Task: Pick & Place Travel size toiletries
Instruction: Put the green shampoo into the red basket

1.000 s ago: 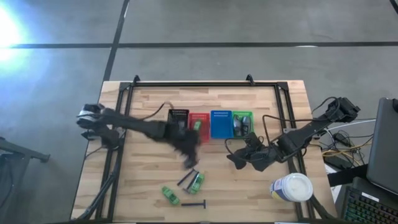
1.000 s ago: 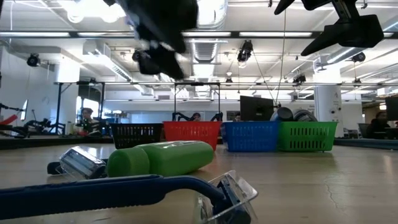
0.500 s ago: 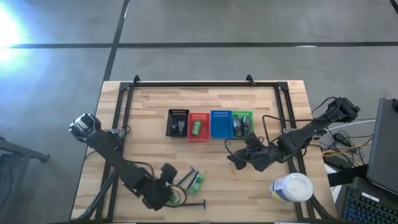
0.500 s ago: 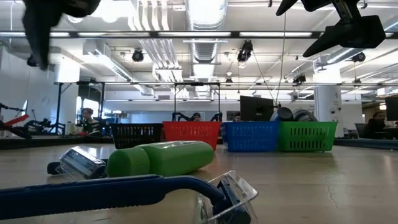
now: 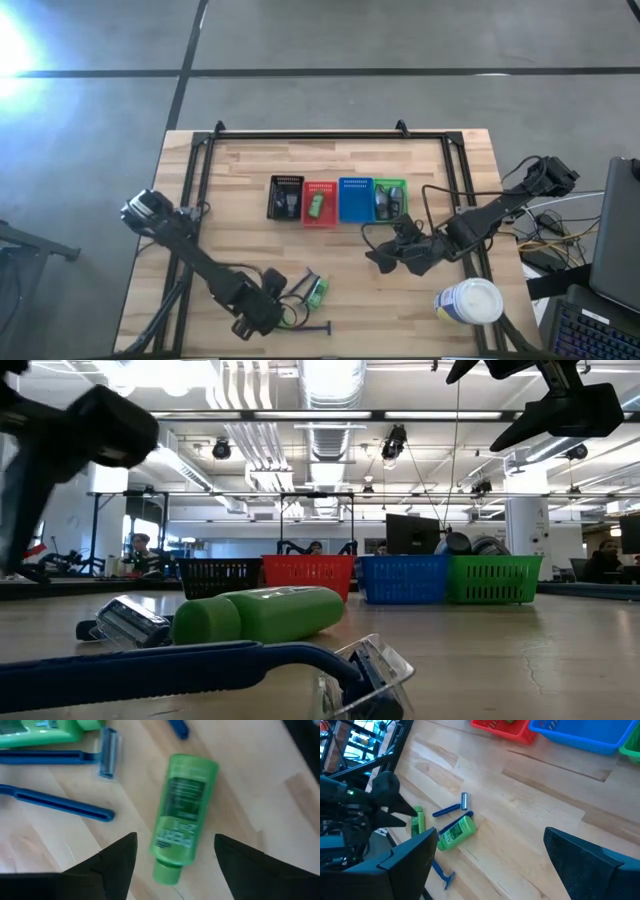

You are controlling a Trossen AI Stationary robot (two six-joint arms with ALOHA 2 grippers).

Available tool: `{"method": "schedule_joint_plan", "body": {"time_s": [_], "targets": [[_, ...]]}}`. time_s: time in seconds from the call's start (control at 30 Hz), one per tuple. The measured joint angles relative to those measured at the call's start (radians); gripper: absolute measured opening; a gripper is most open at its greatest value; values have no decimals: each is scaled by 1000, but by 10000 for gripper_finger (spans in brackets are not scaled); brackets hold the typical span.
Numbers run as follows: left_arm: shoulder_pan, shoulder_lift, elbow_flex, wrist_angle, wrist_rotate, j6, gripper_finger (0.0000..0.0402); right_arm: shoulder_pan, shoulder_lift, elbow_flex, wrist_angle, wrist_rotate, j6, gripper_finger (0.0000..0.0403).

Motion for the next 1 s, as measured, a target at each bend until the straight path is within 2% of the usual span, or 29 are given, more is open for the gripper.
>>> {"method": "schedule_joint_plan", "body": {"time_s": [0.2,0.3,0.43,0.53,0.7,0.8,0.9,1.0], "targets": [[29,49,-2,39,20,47,290,0,0,0,0,1,0,364],[38,82,-2,49,84,51,289,0,0,0,1,1,0,363],[38,100,-2,48,85,50,277,0,0,0,1,1,0,363],[40,101,-2,48,84,42,250,0,0,0,1,1,0,363],[41,93,-8,47,82,32,180,0,0,0,0,1,0,363],[41,90,6,-13,89,-19,145,0,0,-1,0,2,-2,363],[39,65,8,-95,11,-100,140,0,0,-1,-1,2,-4,363],[46,0,4,-163,-152,-215,144,0,0,-1,-3,2,-4,363]]}}
